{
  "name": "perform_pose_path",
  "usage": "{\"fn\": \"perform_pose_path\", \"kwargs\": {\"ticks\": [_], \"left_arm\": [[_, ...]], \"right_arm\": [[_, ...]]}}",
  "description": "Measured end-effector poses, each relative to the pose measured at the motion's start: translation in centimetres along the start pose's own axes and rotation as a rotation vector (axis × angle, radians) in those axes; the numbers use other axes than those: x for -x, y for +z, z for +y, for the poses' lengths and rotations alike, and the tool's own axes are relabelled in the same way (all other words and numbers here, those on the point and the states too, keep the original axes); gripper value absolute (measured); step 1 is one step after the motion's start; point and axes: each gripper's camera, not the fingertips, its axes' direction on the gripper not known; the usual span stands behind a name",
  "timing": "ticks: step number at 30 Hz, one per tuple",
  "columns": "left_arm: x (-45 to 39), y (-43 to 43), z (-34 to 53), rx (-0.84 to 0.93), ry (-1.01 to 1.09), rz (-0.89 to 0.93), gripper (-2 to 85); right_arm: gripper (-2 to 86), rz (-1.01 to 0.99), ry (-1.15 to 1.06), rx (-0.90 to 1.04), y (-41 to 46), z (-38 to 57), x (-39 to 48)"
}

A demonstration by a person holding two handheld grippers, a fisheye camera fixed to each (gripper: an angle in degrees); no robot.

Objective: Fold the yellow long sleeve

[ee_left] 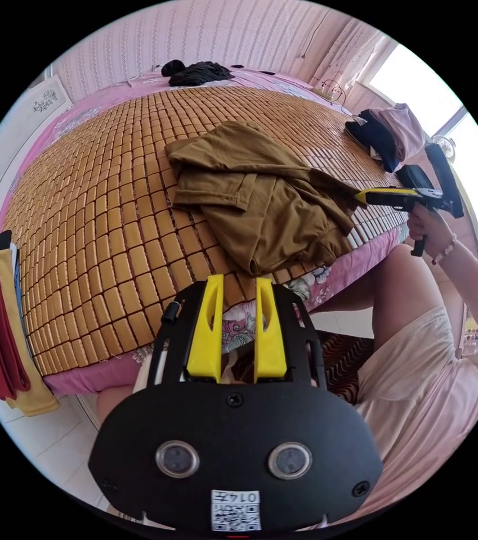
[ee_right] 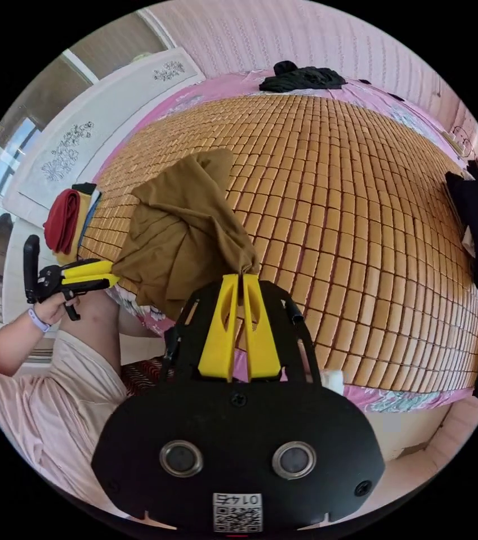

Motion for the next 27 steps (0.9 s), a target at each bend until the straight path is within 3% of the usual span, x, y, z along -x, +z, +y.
{"fn": "perform_pose_path", "kwargs": {"ticks": [8,14,24,27], "left_arm": [[-0.4,-0.2,0.0,-0.063,0.082,-0.047,7.5],[0.3,-2.4,-1.1,-0.039,0.123,-0.014,-0.5],[5.8,-19.7,-8.5,-0.494,0.078,0.064,-0.9],[8.2,-23.9,-12.5,-0.675,-0.115,0.016,-0.4]], "right_arm": [[0.5,-0.037,0.164,-0.069,-4.1,7.0,-4.5],[0.5,-0.13,0.267,-0.161,-5.4,9.3,-7.7],[0.5,-0.283,0.392,-0.308,-7.9,11.7,-12.7],[0.5,-0.252,0.4,-0.295,-7.9,12.3,-13.3]]}}
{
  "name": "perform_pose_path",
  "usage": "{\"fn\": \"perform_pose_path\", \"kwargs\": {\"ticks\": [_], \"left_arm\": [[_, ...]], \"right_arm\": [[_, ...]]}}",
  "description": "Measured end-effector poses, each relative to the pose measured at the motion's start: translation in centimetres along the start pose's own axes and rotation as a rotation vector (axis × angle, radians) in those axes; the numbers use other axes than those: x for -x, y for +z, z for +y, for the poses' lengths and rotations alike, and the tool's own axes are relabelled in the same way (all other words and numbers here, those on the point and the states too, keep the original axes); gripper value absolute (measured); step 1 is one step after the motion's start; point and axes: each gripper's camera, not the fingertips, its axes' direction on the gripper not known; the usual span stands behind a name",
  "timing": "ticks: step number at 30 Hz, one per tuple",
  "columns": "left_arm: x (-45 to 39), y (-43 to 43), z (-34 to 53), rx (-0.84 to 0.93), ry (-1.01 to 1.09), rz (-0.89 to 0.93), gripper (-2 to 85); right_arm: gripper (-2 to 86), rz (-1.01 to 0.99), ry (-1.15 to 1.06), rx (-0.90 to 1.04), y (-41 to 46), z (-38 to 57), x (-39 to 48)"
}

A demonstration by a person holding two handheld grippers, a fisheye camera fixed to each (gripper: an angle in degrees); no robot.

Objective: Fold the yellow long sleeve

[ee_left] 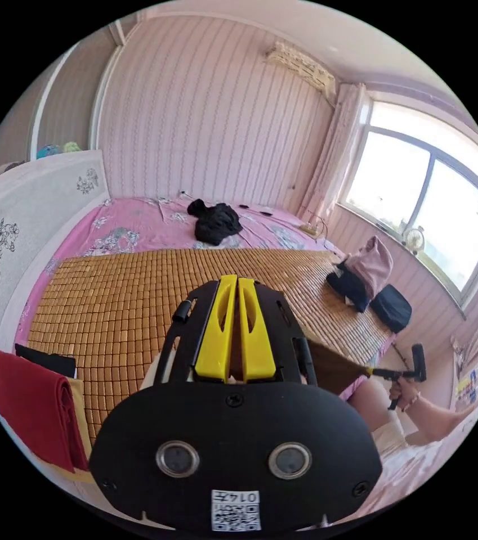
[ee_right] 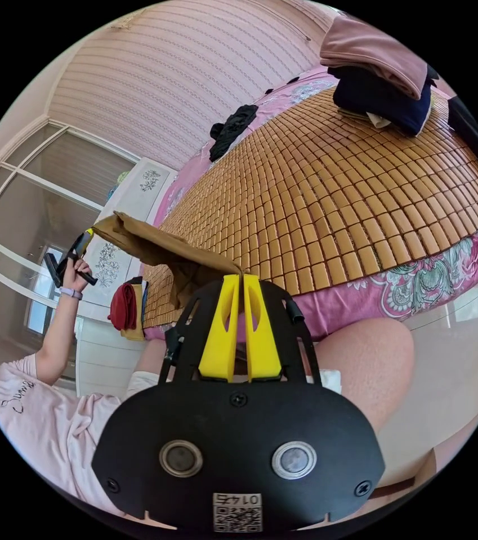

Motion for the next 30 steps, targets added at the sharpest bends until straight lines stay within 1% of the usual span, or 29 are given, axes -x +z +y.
{"fn": "perform_pose_path", "kwargs": {"ticks": [2,3,4,5,8,10,11,13,14,15,16,19,20,21,22,23,25,26,28,29,30], "left_arm": [[1.5,1.2,-2.4,-0.012,-0.098,0.041,0.6],[2.2,2.3,-3.3,0.02,-0.157,0.09,2.3],[2.4,3.2,-3.3,0.061,-0.167,0.119,4.7],[2.2,3.6,-3.1,0.078,-0.154,0.12,5.0],[1.0,5.1,1.2,0.179,-0.041,0.029,6.0],[0.3,7.3,6.9,0.345,0.031,-0.011,6.5],[-0.1,8.1,8.4,0.4,0.047,-0.001,6.8],[-2.1,11.0,13.4,0.584,0.092,0.031,7.8],[-2.7,11.6,14.4,0.609,0.089,0.042,7.9],[-4.0,12.9,16.0,0.65,0.053,0.081,8.1],[-4.9,14.2,16.9,0.671,-0.037,0.131,8.5],[-6.3,18.3,17.7,0.713,-0.223,0.217,8.5],[-6.5,19.0,17.6,0.716,-0.251,0.226,8.0],[-6.4,20.2,17.5,0.72,-0.31,0.236,5.2],[-6.0,21.0,17.1,0.714,-0.373,0.234,0.5],[-5.7,21.1,16.8,0.699,-0.393,0.241,0.2],[-3.7,20.2,15.4,0.592,-0.477,0.253,-0.6],[-3.2,19.8,14.9,0.572,-0.487,0.242,-0.7],[-1.5,17.3,12.3,0.475,-0.466,0.188,-0.8],[-1.2,16.5,11.4,0.449,-0.464,0.176,-0.8],[-0.8,14.9,9.4,0.382,-0.453,0.149,-0.7]], "right_arm": [[0.5,-0.007,0.014,-0.002,-0.1,0.2,-0.6],[0.5,-0.009,0.024,0.0,-0.2,0.4,-1.0],[0.5,-0.006,0.027,0.003,-0.2,0.5,-1.2],[0.5,-0.001,0.035,0.01,0.0,0.7,-1.6],[0.5,-0.038,0.052,0.019,0.1,0.8,-2.6],[0.5,-0.044,0.059,0.024,0.0,0.6,-3.1],[0.5,-0.051,0.066,0.04,0.2,0.4,-3.5],[0.5,-0.065,0.076,0.069,0.4,0.2,-4.0],[0.5,-0.074,0.078,0.077,0.5,0.1,-4.2],[0.5,-0.085,0.07,0.075,0.3,0.1,-4.2],[0.5,-0.091,0.063,0.074,0.2,0.0,-4.1],[0.5,-0.163,0.021,0.082,-0.2,-0.1,-3.2],[0.5,-0.245,0.005,0.105,0.0,-0.1,-2.5],[0.5,-0.323,-0.029,0.142,0.4,-0.1,-1.4],[0.5,-0.354,-0.055,0.162,0.6,-0.1,-0.7],[0.5,-0.393,-0.122,0.203,1.0,-0.1,1.0],[0.5,-0.425,-0.232,0.228,1.1,0.0,3.4],[0.5,-0.448,-0.279,0.208,0.7,-0.1,4.5],[0.5,-0.497,-0.291,0.143,-0.2,-0.5,5.2],[0.5,-0.522,-0.278,0.083,-0.9,-0.8,5.2],[0.5,-0.505,-0.261,-0.005,-1.9,-1.1,5.0]]}}
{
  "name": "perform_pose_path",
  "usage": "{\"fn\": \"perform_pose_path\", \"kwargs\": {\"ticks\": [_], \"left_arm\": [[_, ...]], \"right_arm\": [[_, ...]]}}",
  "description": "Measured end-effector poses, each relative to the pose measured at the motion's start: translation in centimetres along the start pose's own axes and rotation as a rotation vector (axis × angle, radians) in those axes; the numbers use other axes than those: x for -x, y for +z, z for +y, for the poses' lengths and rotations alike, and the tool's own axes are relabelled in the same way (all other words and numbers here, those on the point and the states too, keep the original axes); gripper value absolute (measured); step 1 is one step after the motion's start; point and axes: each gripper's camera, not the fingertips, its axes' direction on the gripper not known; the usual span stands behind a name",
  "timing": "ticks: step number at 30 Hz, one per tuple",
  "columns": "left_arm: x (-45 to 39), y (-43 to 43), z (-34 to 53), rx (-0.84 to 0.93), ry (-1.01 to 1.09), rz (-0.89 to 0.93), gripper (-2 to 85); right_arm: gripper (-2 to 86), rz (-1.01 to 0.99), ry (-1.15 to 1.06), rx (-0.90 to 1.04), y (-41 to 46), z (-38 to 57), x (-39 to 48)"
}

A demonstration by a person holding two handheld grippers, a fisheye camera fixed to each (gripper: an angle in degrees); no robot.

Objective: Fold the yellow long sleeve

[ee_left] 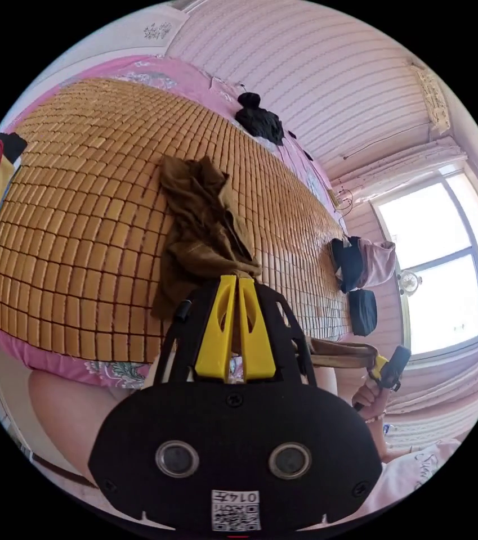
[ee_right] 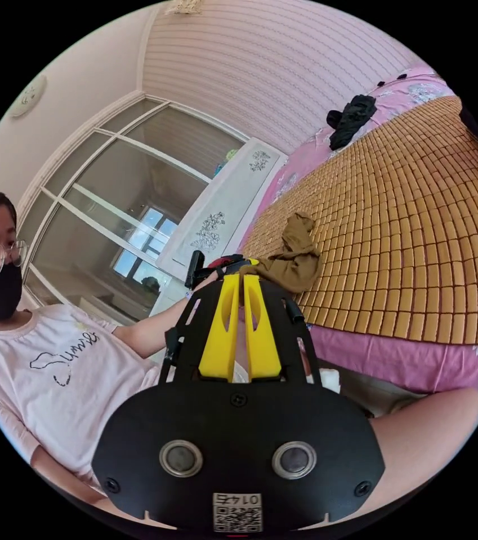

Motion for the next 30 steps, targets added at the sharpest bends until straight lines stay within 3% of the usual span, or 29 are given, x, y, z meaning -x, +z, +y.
{"fn": "perform_pose_path", "kwargs": {"ticks": [4,9,15,30], "left_arm": [[-8.1,-4.5,-4.1,-0.185,0.219,0.002,2.3],[-14.3,1.3,-3.4,0.015,0.422,-0.029,5.3],[-11.4,10.2,1.6,0.305,0.323,-0.134,4.9],[-29.1,20.5,-2.7,0.343,0.706,-0.345,7.1]], "right_arm": [[0.5,0.184,0.042,-0.109,-1.7,-0.2,-0.4],[0.4,0.527,0.192,0.13,-1.3,1.2,-3.1],[0.5,0.519,0.213,0.233,0.0,2.7,-3.5],[0.4,0.467,0.233,0.259,0.5,3.5,-1.4]]}}
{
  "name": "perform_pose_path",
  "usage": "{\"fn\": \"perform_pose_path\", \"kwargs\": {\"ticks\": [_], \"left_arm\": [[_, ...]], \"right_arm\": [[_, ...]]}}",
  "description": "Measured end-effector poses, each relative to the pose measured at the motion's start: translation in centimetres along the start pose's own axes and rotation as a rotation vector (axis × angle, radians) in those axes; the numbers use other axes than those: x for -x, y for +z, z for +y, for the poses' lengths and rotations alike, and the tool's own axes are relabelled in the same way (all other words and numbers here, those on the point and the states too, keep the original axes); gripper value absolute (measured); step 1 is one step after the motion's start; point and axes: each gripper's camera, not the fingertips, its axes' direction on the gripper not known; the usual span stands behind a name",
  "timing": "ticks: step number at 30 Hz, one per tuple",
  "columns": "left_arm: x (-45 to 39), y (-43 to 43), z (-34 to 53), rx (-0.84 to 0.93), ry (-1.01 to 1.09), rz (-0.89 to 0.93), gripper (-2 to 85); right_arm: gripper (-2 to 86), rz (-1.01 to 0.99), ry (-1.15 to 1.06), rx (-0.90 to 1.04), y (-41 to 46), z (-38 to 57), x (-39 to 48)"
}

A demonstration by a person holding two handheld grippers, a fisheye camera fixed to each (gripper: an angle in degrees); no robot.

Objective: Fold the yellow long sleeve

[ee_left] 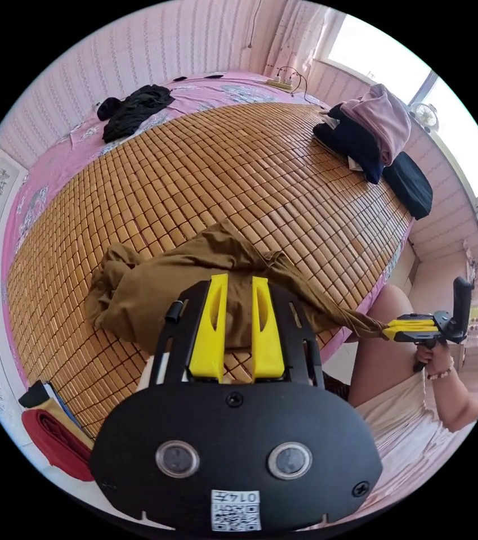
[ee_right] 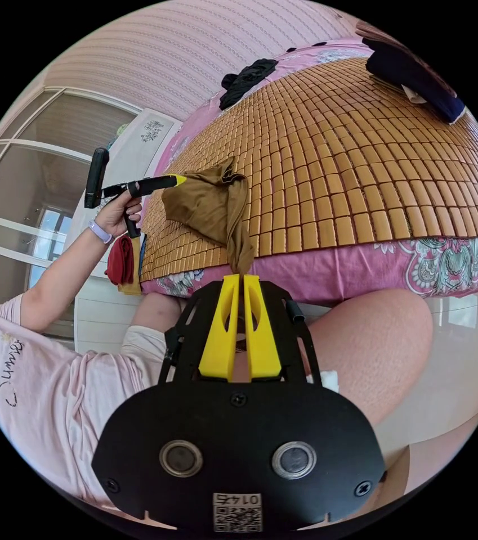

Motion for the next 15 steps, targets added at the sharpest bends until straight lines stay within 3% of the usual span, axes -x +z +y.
{"fn": "perform_pose_path", "kwargs": {"ticks": [11,13,15], "left_arm": [[-3.9,5.7,-9.4,0.148,-0.036,-0.121,8.7],[-4.4,7.6,-9.7,0.232,-0.064,-0.134,6.9],[-4.5,7.0,-9.1,0.182,-0.077,-0.085,3.3]], "right_arm": [[0.4,-0.008,0.016,0.042,-1.6,2.4,1.8],[0.5,-0.011,0.024,0.05,-1.9,3.0,2.1],[0.5,-0.02,0.034,0.056,-2.3,4.0,2.5]]}}
